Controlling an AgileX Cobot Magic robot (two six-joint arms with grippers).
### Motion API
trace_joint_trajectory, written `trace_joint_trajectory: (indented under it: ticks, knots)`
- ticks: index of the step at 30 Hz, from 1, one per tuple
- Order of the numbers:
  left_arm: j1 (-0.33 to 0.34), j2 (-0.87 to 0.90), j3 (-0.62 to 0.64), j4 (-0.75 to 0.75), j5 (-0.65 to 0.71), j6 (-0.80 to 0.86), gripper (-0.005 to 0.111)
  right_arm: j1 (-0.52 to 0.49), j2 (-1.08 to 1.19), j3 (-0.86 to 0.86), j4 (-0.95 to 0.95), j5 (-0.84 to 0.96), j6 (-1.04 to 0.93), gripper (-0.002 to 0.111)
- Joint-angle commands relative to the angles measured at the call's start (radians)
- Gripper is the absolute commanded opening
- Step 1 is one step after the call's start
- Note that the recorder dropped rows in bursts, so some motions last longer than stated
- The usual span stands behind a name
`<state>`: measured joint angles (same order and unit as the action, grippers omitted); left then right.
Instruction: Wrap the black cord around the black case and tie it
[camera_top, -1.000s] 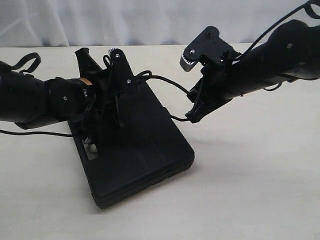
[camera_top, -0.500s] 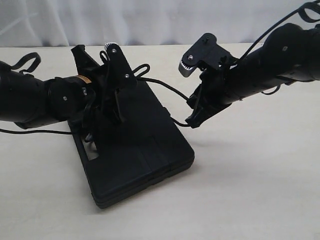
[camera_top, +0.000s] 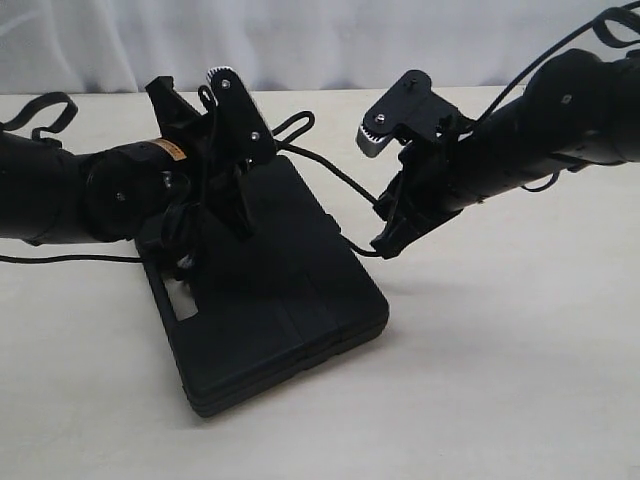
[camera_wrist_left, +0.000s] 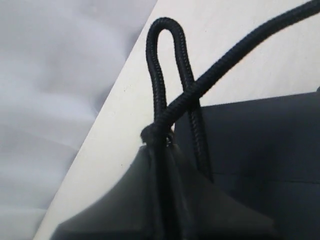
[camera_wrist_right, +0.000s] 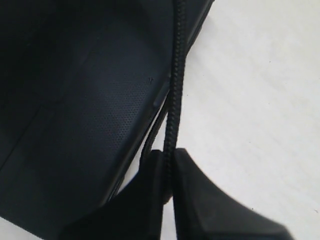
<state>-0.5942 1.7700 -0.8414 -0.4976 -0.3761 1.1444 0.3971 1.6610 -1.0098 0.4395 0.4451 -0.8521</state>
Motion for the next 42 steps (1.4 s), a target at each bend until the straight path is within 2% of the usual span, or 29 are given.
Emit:
trace_joint_trajectory:
  ticks: [1,6,17,20,23,27,30,39,42]
  knots:
    - [0.001,-0.014,0.001,0.015,0.004,-0.025,0.000,0.002,0.000,0.003,0.002,0.017,-0.004,0.004]
    - [0.001,-0.014,0.001,0.015,-0.065,-0.025,0.000,0.002,0.000,0.003,0.002,0.030,-0.004,0.004]
    - [0.001,-0.014,0.005,0.013,-0.101,-0.025,0.000,0.002,0.000,0.003,0.002,0.030,-0.004,0.004]
    - [-0.001,-0.031,0.041,0.064,-0.139,-0.025,0.000,0.002,0.000,0.003,0.000,0.030,-0.004,0.004]
    - [-0.014,-0.057,0.102,0.134,-0.238,-0.025,0.000,0.002,0.000,0.003,0.000,0.030,-0.004,0.004]
    - [-0.057,-0.074,0.168,0.228,-0.351,-0.025,0.000,0.002,0.000,0.003,0.000,0.030,0.000,0.004]
    - [-0.074,-0.074,0.189,0.330,-0.345,-0.038,0.000,0.002,0.000,0.003,0.000,0.030,0.005,0.004]
    - [-0.080,-0.074,0.189,0.320,-0.343,-0.076,0.000,0.002,0.000,0.003,0.002,0.027,0.030,0.004]
    - [-0.078,-0.074,0.189,0.216,-0.396,-0.066,0.000,0.002,0.000,0.003,0.002,0.073,0.030,0.004]
